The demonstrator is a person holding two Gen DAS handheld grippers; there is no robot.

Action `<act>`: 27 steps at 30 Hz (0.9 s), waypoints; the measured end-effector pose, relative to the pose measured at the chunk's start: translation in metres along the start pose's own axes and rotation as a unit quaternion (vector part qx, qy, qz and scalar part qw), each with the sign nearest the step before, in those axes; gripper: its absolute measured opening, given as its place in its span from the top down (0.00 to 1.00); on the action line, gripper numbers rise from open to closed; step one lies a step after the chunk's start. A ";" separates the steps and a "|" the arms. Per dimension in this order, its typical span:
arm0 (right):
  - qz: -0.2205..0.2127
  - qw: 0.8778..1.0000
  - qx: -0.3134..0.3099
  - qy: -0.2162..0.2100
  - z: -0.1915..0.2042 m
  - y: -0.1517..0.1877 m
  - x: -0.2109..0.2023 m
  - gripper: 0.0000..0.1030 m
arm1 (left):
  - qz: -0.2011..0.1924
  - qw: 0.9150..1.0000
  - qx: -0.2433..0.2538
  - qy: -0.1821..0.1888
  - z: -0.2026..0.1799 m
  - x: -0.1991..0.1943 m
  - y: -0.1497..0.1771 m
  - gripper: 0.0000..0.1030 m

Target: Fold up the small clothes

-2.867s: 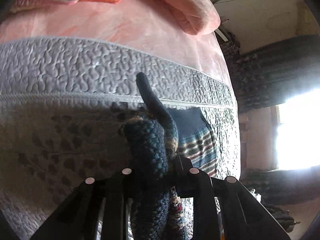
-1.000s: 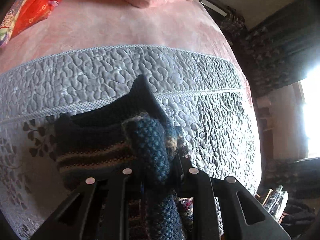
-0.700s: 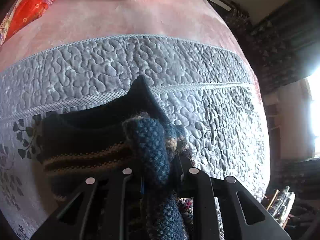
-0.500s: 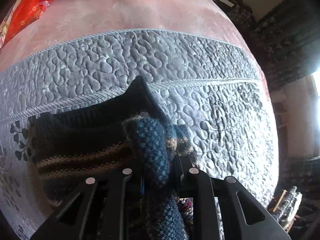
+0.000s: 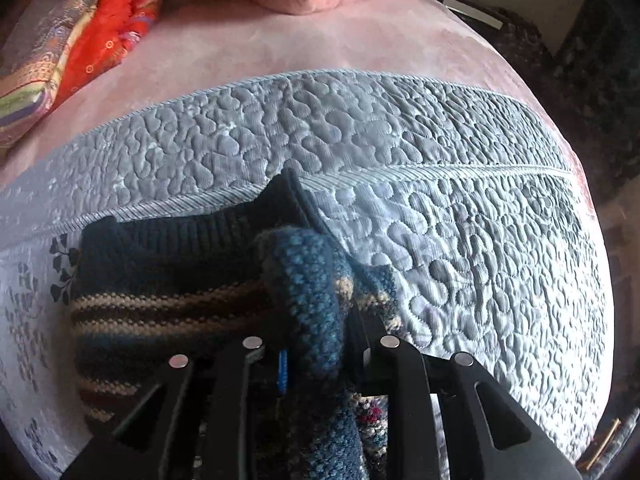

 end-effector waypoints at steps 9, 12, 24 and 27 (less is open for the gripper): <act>0.017 0.989 0.117 -0.088 -0.026 0.007 0.002 0.80 | -0.045 0.991 -0.040 0.117 -0.009 -0.014 -0.006 0.49; 0.030 0.979 0.157 -0.129 -0.032 0.006 0.000 0.70 | -0.047 0.987 -0.038 0.146 -0.002 -0.023 -0.008 0.41; 0.110 0.935 0.223 -0.254 -0.038 -0.030 -0.003 0.33 | -0.005 0.959 0.015 0.282 0.071 -0.073 0.051 0.32; 0.136 0.930 0.221 -0.262 -0.036 -0.038 0.007 0.33 | 0.011 0.950 0.016 0.312 0.085 -0.075 0.072 0.32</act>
Point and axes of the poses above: each gripper's, at about its wrist camera, not at the fingertips, and x roughly the way its jaws point, z to its left, y to its underside, the point moved 9 cm from there along x, roughly the way its jaws point, and after that the axes turned 13 degrees about -y, right-handed, at the moved point
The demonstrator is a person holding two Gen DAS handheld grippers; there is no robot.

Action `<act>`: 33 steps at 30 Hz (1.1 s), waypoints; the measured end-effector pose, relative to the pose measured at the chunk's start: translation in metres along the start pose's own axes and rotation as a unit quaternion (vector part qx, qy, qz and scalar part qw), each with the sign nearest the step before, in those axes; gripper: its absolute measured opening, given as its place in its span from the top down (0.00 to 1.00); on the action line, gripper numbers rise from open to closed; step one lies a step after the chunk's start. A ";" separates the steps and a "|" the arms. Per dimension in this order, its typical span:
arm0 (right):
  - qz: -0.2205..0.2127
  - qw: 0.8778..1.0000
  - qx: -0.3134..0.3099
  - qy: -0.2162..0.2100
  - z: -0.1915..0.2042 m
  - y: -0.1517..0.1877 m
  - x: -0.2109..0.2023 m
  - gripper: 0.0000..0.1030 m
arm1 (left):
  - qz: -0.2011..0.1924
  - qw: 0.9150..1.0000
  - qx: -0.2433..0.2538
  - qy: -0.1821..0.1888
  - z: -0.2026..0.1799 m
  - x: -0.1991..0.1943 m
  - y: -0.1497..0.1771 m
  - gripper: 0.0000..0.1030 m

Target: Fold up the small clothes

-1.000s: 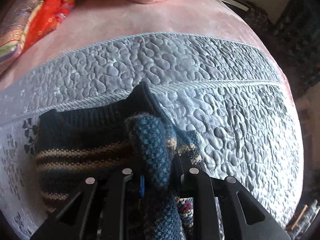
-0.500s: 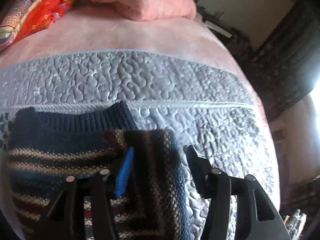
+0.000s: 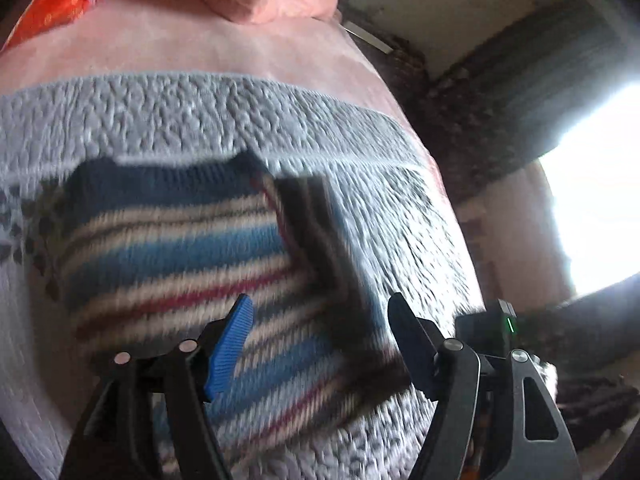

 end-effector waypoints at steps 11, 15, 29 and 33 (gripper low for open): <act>0.021 0.999 -0.007 0.036 -0.009 -0.007 0.002 0.65 | 0.043 0.994 -0.055 0.078 0.040 0.004 0.029 0.32; 0.013 0.998 -0.044 0.032 0.020 -0.016 -0.001 0.52 | 0.055 0.991 -0.067 0.098 0.044 0.009 0.026 0.32; 0.021 0.993 -0.091 0.068 0.031 -0.003 -0.019 0.52 | 0.065 0.993 -0.057 0.078 0.045 0.020 0.030 0.32; 0.057 0.989 -0.104 0.084 0.027 0.008 -0.002 0.52 | 0.065 0.994 -0.050 0.075 0.043 0.022 0.030 0.31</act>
Point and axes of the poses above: each gripper's, at about its wrist camera, not at the fingertips, and x roughly the way its jaws point, z to its left, y to its underside, the point moved 9 cm from there along x, roughly the way its jaws point, and after that the axes turned 13 degrees about -y, right-handed, at the moved point
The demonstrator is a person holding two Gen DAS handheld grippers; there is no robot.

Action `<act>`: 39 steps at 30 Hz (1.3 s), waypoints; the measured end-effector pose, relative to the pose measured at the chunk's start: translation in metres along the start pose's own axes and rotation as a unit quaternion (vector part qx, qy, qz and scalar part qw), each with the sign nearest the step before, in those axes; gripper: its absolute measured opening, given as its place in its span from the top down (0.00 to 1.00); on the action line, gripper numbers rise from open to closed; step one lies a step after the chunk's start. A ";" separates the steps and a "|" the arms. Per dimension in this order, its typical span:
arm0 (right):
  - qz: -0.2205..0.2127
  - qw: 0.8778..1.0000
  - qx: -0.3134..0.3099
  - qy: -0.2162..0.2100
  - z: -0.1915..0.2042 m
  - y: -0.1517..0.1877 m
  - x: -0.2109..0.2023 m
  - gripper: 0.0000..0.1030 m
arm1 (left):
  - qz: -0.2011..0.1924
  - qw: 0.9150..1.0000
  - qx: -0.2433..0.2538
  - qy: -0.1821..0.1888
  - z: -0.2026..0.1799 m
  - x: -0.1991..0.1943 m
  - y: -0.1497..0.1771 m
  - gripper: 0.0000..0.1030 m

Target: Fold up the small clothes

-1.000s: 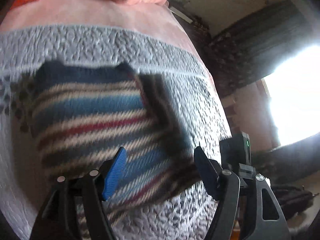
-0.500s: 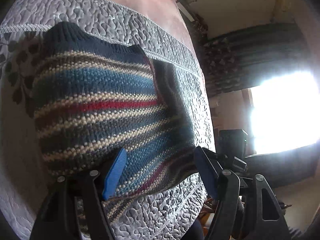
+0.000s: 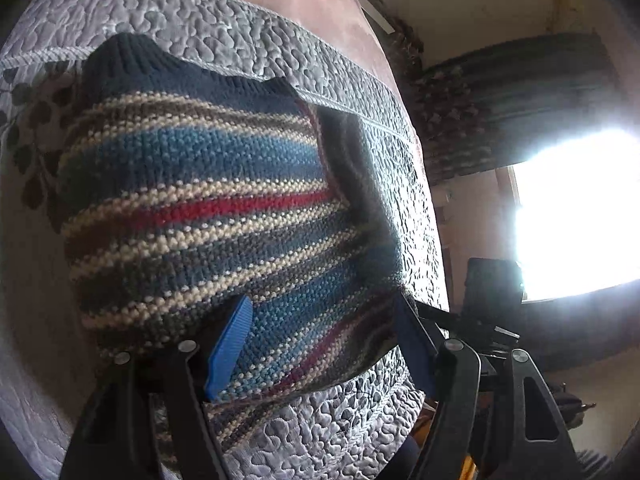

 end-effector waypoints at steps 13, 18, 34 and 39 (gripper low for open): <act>0.022 0.999 0.022 0.011 -0.036 0.010 -0.001 0.86 | 0.024 0.999 0.014 0.046 -0.012 -0.007 0.007 0.30; 0.023 0.999 0.030 0.016 -0.050 0.012 -0.001 0.90 | 0.060 0.997 0.037 0.037 -0.007 0.012 0.028 0.30; 0.025 0.999 0.002 0.032 -0.033 0.019 -0.015 0.80 | 0.058 0.998 0.026 -0.028 0.010 0.022 0.040 0.49; 0.000 0.996 -0.048 0.071 -0.006 0.002 -0.022 0.79 | -0.048 0.959 0.159 -0.228 -0.022 -0.010 0.036 0.29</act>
Point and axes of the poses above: each gripper's, at about its wrist camera, not at the fingertips, and x roughly the way its jaws point, z to its left, y to its underside, the point moved 9 cm from there along x, roughly the way its jaws point, and after that the axes turned 13 degrees about -y, right-handed, at the moved point
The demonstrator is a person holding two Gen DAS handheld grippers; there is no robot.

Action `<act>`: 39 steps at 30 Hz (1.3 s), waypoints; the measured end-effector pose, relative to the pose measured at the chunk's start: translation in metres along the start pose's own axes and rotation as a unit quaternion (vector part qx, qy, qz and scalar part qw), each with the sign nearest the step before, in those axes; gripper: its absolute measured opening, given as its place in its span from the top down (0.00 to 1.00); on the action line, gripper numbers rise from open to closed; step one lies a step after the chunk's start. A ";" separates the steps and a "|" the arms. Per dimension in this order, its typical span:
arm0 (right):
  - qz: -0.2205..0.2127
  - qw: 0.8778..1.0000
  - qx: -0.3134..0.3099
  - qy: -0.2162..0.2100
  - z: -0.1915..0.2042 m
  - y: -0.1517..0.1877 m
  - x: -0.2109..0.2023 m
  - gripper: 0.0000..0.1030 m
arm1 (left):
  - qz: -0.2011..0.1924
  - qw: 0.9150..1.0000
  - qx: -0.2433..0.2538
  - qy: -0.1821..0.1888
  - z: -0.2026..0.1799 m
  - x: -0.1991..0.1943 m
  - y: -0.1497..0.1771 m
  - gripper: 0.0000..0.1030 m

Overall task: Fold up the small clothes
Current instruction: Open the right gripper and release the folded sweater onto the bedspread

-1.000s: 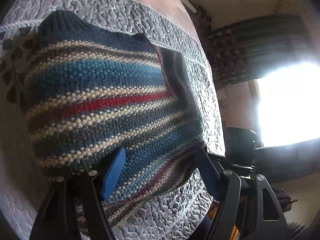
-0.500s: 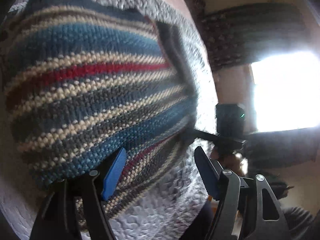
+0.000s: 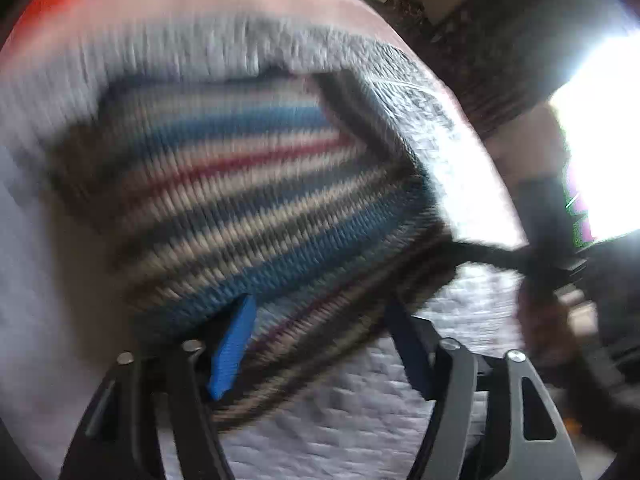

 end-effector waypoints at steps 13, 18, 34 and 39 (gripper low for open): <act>0.049 0.998 -0.012 0.045 -0.002 -0.029 0.006 0.47 | -0.031 0.999 0.004 -0.036 0.000 0.009 -0.013 0.29; 0.082 0.995 0.002 0.058 -0.027 0.015 0.022 0.66 | -0.042 0.998 0.019 -0.047 -0.002 0.013 -0.011 0.29; 0.039 0.994 -0.096 0.028 0.032 -0.063 0.009 0.53 | -0.041 0.995 0.053 -0.072 -0.005 0.018 -0.011 0.28; 0.078 0.992 -0.084 0.060 -0.001 -0.059 0.041 0.60 | -0.036 0.995 0.055 -0.071 -0.004 0.023 -0.011 0.26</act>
Point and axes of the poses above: each gripper's, at about its wrist camera, not at the fingertips, and x roughly the way its jaws point, z to its left, y to its underside, the point moved 9 cm from there along x, roughly the way its jaws point, and after that the axes turned 13 degrees about -y, right-handed, at the moved point
